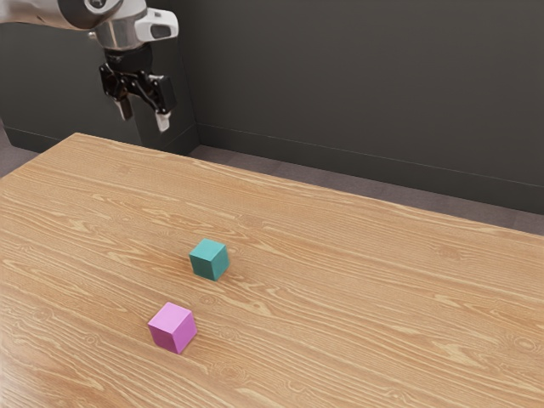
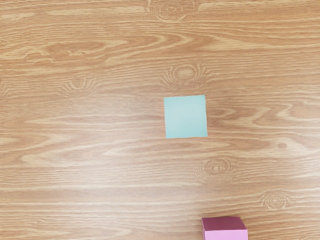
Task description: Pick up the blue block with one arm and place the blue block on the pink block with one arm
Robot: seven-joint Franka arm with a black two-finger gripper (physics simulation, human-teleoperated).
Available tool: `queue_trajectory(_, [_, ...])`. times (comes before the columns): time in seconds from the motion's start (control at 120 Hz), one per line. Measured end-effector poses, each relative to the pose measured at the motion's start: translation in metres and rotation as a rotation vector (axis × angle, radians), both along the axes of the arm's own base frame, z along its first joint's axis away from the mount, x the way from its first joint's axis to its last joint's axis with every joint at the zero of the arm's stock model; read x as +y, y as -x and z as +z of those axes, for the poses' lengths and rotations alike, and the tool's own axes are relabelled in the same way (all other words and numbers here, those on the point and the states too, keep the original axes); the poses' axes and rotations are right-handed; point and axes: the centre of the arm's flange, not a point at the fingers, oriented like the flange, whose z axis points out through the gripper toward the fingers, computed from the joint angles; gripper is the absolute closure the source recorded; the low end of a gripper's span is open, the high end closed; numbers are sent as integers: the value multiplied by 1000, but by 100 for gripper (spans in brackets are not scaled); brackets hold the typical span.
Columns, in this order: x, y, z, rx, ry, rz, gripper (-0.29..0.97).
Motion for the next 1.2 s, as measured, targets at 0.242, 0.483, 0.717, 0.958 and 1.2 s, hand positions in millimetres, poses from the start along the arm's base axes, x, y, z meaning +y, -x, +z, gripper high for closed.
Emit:
queue_trajectory(0.242, [-2, -20, -21, -7, -2, -20, 0])
queue_trajectory(0.483, [3, -28, -193, 78, 59, -6, 0])
queue_trajectory(0.717, [1, -55, -275, 23, 164, 67, 0])
queue_trajectory(0.958, [2, -54, -333, 57, 183, 98, 0])
queue_trajectory(1.2, [4, -57, -354, 52, 179, 103, 0])
